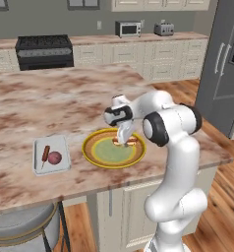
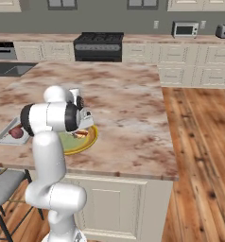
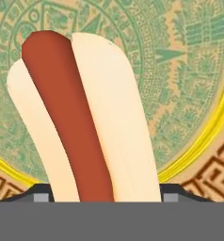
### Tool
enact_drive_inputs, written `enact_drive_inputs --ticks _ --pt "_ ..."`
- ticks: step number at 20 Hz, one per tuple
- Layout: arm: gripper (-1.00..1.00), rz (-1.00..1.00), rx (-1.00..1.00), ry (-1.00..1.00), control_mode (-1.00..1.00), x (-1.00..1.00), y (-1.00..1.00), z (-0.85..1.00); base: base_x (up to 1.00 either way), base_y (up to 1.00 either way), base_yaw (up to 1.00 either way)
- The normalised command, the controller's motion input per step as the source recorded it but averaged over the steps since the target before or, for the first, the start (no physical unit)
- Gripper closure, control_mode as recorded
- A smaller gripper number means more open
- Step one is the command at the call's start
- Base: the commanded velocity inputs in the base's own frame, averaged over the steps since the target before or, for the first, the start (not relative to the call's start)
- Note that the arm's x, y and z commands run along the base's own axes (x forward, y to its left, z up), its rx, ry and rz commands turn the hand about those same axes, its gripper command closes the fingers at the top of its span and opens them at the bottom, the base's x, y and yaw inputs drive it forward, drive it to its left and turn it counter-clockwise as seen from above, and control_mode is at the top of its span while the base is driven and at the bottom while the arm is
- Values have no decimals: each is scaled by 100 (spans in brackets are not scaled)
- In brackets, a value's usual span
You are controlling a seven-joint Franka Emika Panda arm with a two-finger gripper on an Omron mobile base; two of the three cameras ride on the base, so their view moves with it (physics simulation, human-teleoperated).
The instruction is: Place one cooked food and one vegetable from the large plate to each tupperware container.
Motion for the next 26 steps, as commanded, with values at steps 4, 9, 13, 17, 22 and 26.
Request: enact_drive_inputs --ticks 4,9,13,17,22,26 --pt "100 -12 7 0 -100 -76 0 93 0 0 0" --pt "100 -10 5 -11 -100 -100 0 100 0 0 0" --pt "100 -7 6 -27 -100 -100 0 97 0 0 0" --pt "100 -8 6 -28 -100 -100 0 82 0 0 0" --pt "100 -8 7 -28 -100 -100 -4 75 0 0 0" --pt "100 -12 1 -11 -100 -87 -6 31 0 0 0"
